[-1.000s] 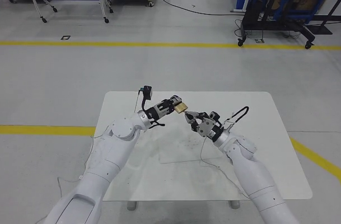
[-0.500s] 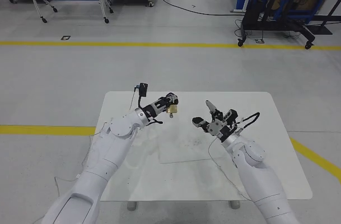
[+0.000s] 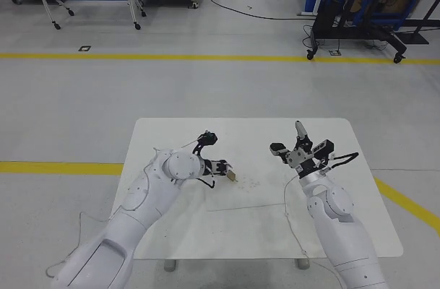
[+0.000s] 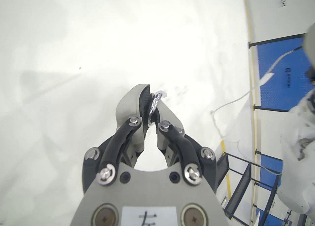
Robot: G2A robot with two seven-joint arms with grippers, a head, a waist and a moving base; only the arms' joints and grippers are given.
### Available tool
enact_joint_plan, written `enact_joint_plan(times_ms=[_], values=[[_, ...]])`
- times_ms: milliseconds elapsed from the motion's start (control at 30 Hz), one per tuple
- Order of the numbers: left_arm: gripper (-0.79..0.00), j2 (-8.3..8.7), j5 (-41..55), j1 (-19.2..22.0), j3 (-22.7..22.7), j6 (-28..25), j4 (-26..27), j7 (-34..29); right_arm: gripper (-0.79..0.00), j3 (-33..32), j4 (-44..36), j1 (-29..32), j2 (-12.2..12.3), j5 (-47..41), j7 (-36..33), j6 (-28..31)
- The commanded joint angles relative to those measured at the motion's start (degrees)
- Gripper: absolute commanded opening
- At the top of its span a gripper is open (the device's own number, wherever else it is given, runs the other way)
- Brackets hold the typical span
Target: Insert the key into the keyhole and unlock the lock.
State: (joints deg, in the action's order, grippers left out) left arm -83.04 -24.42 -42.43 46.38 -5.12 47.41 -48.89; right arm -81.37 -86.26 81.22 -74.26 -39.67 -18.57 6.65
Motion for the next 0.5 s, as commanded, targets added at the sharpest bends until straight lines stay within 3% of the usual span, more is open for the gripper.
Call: enact_joint_plan(times_ms=[0,33,67,467], values=[[-0.514,-0.41,-0.8,0.7,-1.0,0.7,-1.0,-0.4,0.0,0.0,0.0,0.0,0.0,0.0,0.0,0.0],[-0.292,-0.61,-0.3,0.8,-1.1,0.4,-1.3,-0.2,0.0,0.0,0.0,0.0,0.0,0.0,0.0,0.0],[0.0,-0.78,0.4,0.9,-1.1,0.0,-1.5,-0.2,0.0,0.0,0.0,0.0,0.0,0.0,0.0,0.0],[0.0,-1.06,7.4,2.2,1.1,-5.9,-3.0,-3.4,0.0,0.0,0.0,0.0,0.0,0.0,0.1,0.0]])
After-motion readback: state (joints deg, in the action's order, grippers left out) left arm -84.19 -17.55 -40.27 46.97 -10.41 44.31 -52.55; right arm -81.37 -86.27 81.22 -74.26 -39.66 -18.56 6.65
